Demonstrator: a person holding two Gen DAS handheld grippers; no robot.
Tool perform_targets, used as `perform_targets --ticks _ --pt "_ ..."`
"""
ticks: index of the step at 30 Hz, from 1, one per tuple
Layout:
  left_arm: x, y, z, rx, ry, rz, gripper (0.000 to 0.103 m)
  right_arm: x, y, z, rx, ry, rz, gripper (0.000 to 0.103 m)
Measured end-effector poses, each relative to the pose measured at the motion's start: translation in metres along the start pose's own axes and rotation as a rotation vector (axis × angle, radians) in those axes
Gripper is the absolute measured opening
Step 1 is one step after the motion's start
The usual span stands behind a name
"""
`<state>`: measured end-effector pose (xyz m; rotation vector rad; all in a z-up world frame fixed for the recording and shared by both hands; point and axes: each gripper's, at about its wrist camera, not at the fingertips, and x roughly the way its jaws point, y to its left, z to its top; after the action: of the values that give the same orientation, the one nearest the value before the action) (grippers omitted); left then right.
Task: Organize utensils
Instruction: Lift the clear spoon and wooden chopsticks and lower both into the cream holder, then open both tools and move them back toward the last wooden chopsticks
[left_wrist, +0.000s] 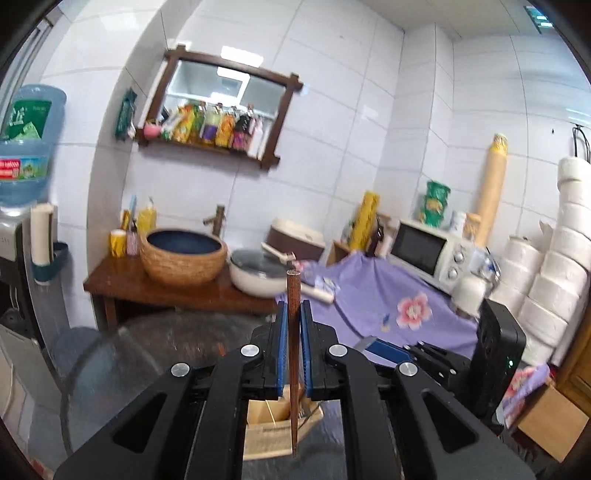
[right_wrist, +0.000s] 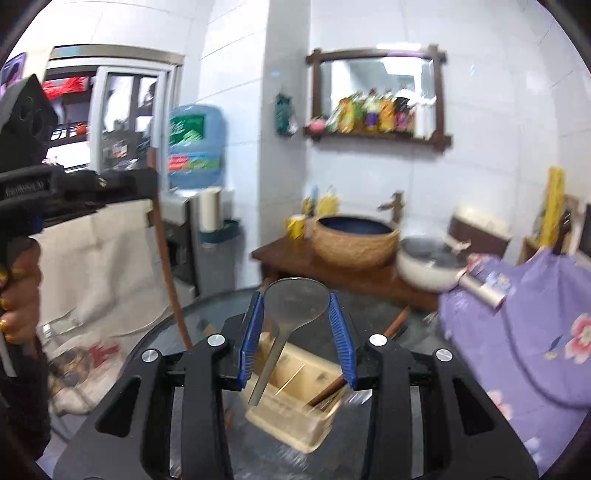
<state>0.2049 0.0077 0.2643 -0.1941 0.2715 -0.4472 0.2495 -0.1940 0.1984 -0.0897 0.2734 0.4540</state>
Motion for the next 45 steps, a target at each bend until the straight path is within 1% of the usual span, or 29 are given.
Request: perform_targets --ticks 3,6,9,11,14,16,20,23,26,29,31,32,33,34,35,36,37,39,41,43,45 --pt "0.011 -0.002 0.014 -0.003 -0.043 0.047 0.007 0.008 -0.008 0.019 -0.024 -0.029 -0.075 0.037" --pt "0.028 -0.003 0.011 -0.007 -0.062 0.101 0.007 0.024 -0.007 0.018 -0.054 -0.019 -0.119 0.037" --pt "0.053 0.004 -0.006 -0.034 -0.017 0.124 0.007 0.041 -0.003 0.0 -0.075 0.017 -0.137 0.037" --pt "0.071 0.009 -0.024 -0.046 0.029 0.141 0.007 0.051 0.001 -0.016 -0.09 0.043 -0.142 0.037" --pt "0.088 0.011 -0.048 -0.029 0.075 0.174 0.007 0.065 0.006 -0.04 -0.106 0.085 -0.136 0.037" --pt "0.096 0.014 -0.059 -0.03 0.103 0.173 0.007 0.071 0.006 -0.052 -0.097 0.106 -0.126 0.037" --pt "0.106 0.008 -0.084 0.025 0.149 0.201 0.007 0.079 0.009 -0.073 -0.078 0.138 -0.11 0.037" --pt "0.116 0.01 -0.102 0.022 0.202 0.193 0.007 0.084 0.01 -0.087 -0.066 0.161 -0.105 0.037" --pt "0.12 0.016 -0.112 0.013 0.224 0.194 0.007 0.086 0.01 -0.099 -0.052 0.174 -0.096 0.037" --pt "0.121 0.018 -0.115 0.013 0.238 0.191 0.007 0.088 0.01 -0.104 -0.054 0.171 -0.1 0.037" --pt "0.119 0.019 -0.117 0.012 0.238 0.203 0.007 0.089 0.009 -0.107 -0.049 0.171 -0.098 0.037" --pt "0.119 0.019 -0.116 0.01 0.237 0.205 0.008 0.089 0.009 -0.108 -0.045 0.169 -0.095 0.039" --pt "0.116 0.02 -0.116 0.008 0.232 0.2 0.011 0.089 0.009 -0.11 -0.041 0.169 -0.092 0.04" --pt "0.113 0.019 -0.115 0.006 0.226 0.199 0.019 0.088 0.009 -0.11 -0.038 0.165 -0.092 0.044" --pt "0.11 0.018 -0.114 0.004 0.216 0.197 0.024 0.087 0.009 -0.111 -0.036 0.156 -0.094 0.05" --pt "0.104 0.018 -0.112 0.001 0.2 0.196 0.036 0.085 0.009 -0.11 -0.036 0.148 -0.096 0.053" --pt "0.097 0.016 -0.11 0.0 0.181 0.195 0.043 0.083 0.01 -0.11 -0.038 0.141 -0.1 0.055" --pt "0.083 0.014 -0.107 0.006 0.146 0.206 0.049 0.077 0.012 -0.109 -0.05 0.126 -0.112 0.055" --pt "0.067 0.013 -0.104 0.019 0.107 0.233 0.058 0.068 0.012 -0.108 -0.063 0.104 -0.127 0.064" --pt "0.053 0.015 -0.105 0.011 0.077 0.261 0.075 0.058 0.013 -0.107 -0.071 0.08 -0.142 0.065" --pt "0.038 0.019 -0.106 -0.016 0.047 0.277 0.081 0.049 0.015 -0.108 -0.07 0.064 -0.146 0.07"
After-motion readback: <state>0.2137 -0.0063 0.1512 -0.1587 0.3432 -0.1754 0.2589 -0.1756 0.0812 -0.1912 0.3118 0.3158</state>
